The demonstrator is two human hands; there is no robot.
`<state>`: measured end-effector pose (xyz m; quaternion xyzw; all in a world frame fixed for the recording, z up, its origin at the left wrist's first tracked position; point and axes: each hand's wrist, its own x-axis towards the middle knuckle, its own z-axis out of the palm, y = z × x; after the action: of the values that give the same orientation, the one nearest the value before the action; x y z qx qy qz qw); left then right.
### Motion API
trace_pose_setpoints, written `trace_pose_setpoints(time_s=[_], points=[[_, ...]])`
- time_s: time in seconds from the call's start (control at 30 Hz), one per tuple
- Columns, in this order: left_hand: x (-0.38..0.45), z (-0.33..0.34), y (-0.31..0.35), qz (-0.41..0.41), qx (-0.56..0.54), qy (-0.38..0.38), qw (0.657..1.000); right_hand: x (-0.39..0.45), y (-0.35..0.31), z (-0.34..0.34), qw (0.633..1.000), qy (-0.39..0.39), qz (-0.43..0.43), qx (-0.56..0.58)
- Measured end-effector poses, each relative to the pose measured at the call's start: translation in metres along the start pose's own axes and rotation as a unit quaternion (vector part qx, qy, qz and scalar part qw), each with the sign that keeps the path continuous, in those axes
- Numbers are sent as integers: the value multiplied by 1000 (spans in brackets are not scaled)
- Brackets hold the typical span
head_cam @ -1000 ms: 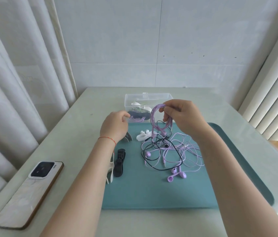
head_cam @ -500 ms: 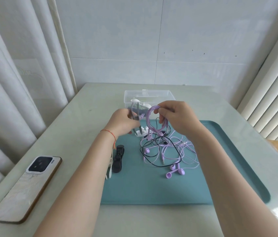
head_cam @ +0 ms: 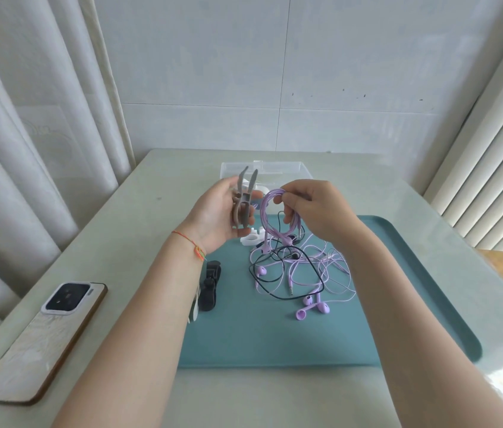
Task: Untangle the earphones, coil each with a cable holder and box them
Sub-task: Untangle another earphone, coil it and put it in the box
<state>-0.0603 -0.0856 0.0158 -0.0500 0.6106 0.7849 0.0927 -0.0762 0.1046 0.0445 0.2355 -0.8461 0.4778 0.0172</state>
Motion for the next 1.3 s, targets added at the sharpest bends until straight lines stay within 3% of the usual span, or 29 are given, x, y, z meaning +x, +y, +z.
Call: trace_pose_setpoints(time_s=[0.2,0.37,0.5,0.77,1.03,1.2,1.3], points=[[2,2,-5,36,-3,-38,999,-1,-1,0,1000,0,1,4],[0,6,-6,107,133,38,985,-1,-3,-2,1000,-8,4,23],[3,11,-6,75,183,38,980,0,-2,-3,1000,0,8,28],[4,23,-4,129,333,70,931,5,3,1,997,41,1,-59],[0,29,-7,175,374,108,904,5,1,5,989,89,-35,-111],[-1,28,-10,227,424,132,867,4,-1,5,989,93,-34,-109],[-3,31,-8,232,394,120,881,5,0,6,993,77,-22,-89]])
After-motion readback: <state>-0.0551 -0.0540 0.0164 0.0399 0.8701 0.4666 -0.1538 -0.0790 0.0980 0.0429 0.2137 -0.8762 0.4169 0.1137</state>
